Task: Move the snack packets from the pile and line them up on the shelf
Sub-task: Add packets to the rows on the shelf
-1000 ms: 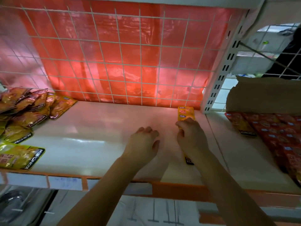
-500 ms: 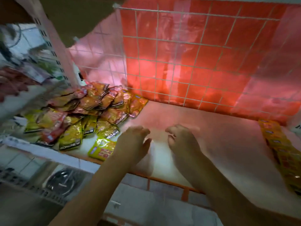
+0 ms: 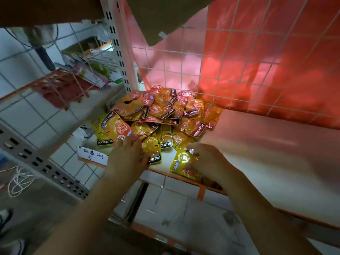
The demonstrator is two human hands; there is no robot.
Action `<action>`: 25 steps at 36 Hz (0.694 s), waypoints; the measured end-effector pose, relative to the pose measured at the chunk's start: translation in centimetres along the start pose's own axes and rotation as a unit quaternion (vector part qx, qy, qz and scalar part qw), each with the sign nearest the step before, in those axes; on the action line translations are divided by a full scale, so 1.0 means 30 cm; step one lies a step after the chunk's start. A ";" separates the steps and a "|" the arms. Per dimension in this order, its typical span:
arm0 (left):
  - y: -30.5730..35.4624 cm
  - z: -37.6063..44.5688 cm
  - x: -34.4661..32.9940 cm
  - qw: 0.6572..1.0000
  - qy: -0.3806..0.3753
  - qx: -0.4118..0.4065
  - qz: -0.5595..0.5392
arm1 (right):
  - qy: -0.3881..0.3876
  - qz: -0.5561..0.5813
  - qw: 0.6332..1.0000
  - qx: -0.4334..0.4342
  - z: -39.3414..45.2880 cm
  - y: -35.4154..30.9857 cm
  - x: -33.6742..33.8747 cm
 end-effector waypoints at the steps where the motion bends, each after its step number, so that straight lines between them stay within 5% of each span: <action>1: 0.002 -0.002 -0.001 1.000 -0.009 0.014 -0.002 | -0.002 -0.003 1.000 -0.006 0.003 -0.005 -0.002; 9: 0.018 0.007 -0.012 0.998 -0.041 0.031 -0.030 | 0.017 0.016 0.999 -0.031 0.018 -0.016 -0.013; 25: 0.013 0.036 0.005 0.994 -0.085 -0.066 -0.033 | 0.068 0.021 0.995 -0.063 0.019 0.004 -0.023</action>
Point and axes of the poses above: each hand's wrist, its own z-axis towards the middle knuckle, its own x-axis out of the back of the hand, y = z × x, the point moved 1 cm from there along z, towards the middle knuckle, and after that the axes turned 5 degrees about x, right-handed, at the moved point
